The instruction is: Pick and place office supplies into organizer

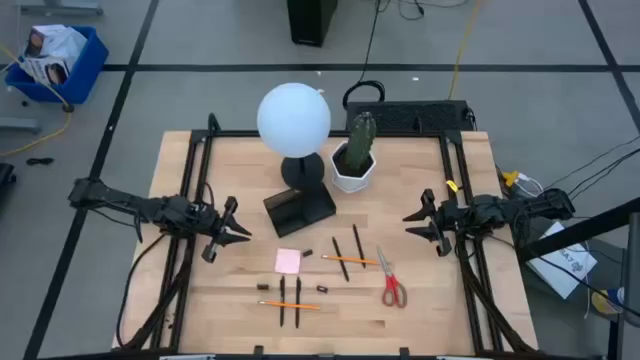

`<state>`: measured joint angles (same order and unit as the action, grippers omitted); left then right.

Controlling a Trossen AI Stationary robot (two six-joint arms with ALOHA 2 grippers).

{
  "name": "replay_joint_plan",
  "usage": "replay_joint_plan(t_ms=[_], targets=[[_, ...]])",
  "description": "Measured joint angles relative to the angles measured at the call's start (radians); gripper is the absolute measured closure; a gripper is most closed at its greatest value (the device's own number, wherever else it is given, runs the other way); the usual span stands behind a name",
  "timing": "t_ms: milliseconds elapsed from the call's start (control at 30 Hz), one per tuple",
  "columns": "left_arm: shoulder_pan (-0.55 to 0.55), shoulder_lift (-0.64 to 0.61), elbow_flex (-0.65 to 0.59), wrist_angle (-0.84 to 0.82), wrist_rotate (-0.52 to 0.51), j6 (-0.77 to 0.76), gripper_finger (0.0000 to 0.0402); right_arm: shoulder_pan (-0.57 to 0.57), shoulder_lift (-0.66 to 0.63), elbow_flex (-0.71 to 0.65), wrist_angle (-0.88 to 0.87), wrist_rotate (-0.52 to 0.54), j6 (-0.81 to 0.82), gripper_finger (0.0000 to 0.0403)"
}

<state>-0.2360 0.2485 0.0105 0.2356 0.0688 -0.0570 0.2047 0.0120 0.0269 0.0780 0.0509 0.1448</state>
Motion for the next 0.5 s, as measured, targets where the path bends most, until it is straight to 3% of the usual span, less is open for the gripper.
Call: replay_joint_plan(t_ms=[500], targets=[[0.000, 0.000, 0.000, 0.000, 0.000, 0.000, 0.0339, 0.000, 0.000, 0.000, 0.000, 0.000, 0.000, 0.0275]])
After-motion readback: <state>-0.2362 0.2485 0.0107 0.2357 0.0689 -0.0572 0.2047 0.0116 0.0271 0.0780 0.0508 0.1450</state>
